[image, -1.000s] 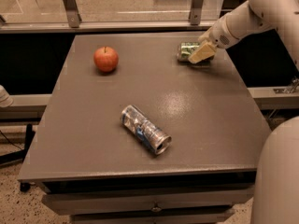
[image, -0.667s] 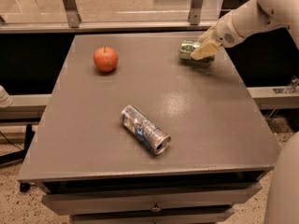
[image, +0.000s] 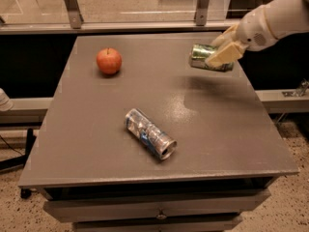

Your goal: Move green can near redbull can

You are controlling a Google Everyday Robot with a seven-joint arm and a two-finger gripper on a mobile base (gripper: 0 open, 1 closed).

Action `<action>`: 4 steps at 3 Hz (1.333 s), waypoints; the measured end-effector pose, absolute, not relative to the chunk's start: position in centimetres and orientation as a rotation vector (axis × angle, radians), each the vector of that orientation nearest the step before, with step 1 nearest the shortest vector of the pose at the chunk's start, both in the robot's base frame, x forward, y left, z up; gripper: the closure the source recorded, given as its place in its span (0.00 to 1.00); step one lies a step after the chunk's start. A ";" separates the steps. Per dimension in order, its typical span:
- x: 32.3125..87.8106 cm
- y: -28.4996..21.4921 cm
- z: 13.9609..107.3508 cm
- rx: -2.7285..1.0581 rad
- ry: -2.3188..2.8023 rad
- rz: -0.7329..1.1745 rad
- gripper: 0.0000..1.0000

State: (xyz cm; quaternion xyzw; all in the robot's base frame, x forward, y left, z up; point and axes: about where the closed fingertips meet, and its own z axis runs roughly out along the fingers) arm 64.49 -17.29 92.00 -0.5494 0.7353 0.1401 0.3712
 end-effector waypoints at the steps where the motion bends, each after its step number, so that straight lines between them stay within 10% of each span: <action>1: 58.4 -16.8 92.3 -1.453 1.910 0.454 1.00; 4: 45.9 -12.5 89.6 -1.704 1.878 0.582 1.00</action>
Offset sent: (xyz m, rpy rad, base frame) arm -0.1946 0.0400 -0.0220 -0.0421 0.2173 0.2414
